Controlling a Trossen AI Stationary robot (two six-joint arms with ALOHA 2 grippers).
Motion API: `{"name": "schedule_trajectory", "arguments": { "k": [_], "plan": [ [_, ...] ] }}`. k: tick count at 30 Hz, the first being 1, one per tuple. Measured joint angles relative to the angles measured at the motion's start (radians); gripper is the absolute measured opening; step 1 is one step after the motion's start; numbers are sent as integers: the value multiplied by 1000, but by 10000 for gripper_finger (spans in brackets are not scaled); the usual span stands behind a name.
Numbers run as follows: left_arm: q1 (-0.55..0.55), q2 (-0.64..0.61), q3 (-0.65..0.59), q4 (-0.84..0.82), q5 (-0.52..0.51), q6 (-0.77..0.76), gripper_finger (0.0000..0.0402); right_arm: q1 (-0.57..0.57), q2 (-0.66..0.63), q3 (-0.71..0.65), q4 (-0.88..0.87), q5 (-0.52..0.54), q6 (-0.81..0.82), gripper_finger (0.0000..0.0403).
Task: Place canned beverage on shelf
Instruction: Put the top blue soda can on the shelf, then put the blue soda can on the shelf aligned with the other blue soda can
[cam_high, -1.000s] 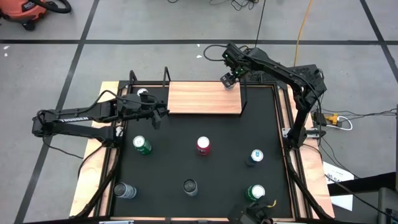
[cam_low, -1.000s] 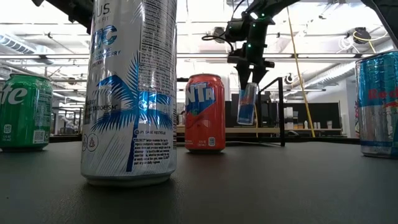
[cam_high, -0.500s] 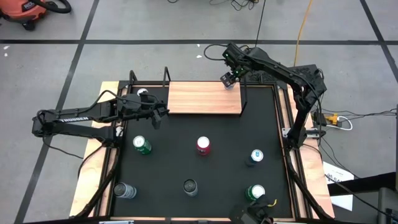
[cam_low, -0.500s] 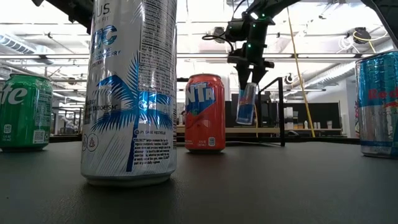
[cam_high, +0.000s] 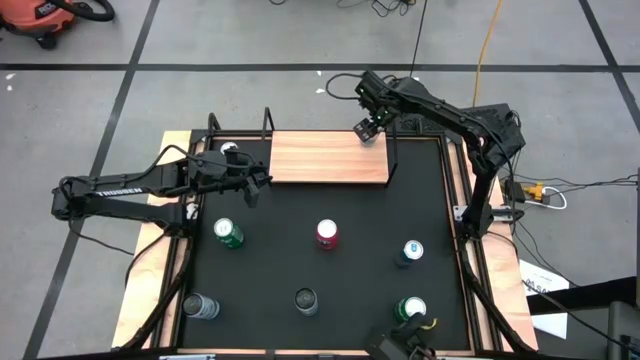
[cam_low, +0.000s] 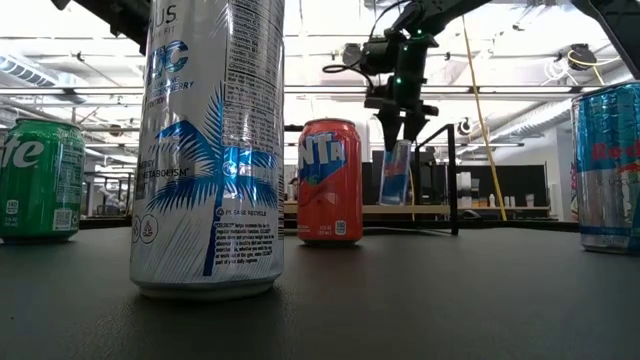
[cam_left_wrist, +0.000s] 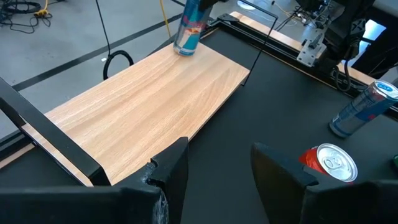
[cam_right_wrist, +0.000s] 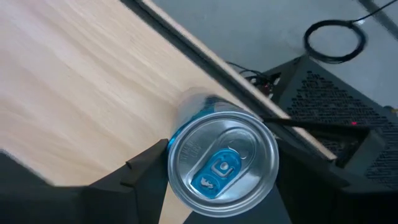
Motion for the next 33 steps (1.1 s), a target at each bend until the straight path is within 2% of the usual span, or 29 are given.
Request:
{"name": "schedule_trajectory", "arguments": {
  "k": [12,17,24,28,33],
  "plan": [
    [-1,0,0,0,-5,-24,173,0,4,1,8,-3,-64,310],
    [-1,0,0,0,-8,-24,173,3,-21,0,19,-3,-96,315],
    [-1,0,0,1,-11,-24,173,14,-139,0,-10,-3,-71,315],
    [-1,0,0,8,-11,-19,173,65,-232,0,-58,-3,-36,315],
    [-1,0,0,7,-10,57,173,224,-337,0,-125,-2,85,313]
  ]
}}
